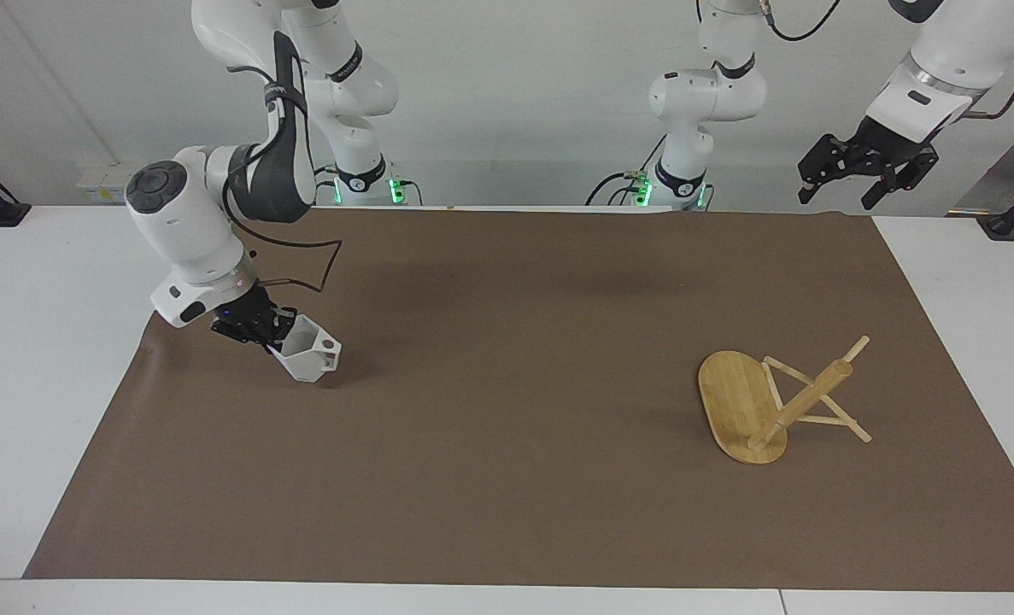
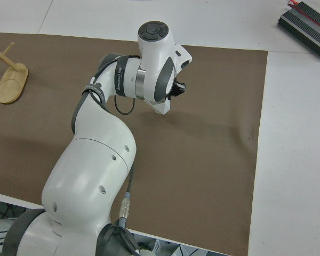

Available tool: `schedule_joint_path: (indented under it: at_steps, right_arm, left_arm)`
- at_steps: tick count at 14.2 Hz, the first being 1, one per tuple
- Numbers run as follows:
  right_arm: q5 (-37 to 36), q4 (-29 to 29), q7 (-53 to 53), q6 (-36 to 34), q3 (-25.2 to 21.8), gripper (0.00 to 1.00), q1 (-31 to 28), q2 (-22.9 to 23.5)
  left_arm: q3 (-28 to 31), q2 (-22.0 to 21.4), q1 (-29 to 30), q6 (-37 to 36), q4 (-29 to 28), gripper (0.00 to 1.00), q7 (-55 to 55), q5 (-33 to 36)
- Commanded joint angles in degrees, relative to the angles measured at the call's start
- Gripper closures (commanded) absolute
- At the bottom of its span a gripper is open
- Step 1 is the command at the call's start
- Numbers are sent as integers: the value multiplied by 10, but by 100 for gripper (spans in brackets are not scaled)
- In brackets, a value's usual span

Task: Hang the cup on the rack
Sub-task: 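Lift the white cup with the right gripper toward the left gripper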

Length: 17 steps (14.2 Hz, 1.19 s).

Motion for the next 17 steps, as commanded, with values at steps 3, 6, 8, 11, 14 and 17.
schedule_joint_path:
  at_steps: [3, 6, 8, 11, 14, 17]
  right_arm:
    - [79, 98, -19, -131, 14, 100, -1, -11]
    - [179, 117, -19, -175, 32, 100, -1, -35]
    - [238, 120, -19, -198, 41, 100, -1, -45]
    - [287, 139, -18, -209, 99, 100, -1, -51]
    - [359, 145, -10, -190, 141, 100, 1, -51]
    - [389, 145, 24, -142, 161, 100, 36, -49]
  left_arm:
    - [-5, -24, -5, 30, -35, 0, -4, 9]
    - [-10, -30, -5, 42, -47, 0, -3, 9]
    - [-12, -30, -8, 65, -53, 0, -3, 9]
    - [-12, -30, -9, 99, -60, 0, -7, -16]
    - [-13, -27, -18, 113, -59, 0, -92, -79]
    - [-15, -23, -39, 138, -59, 0, -220, -131]
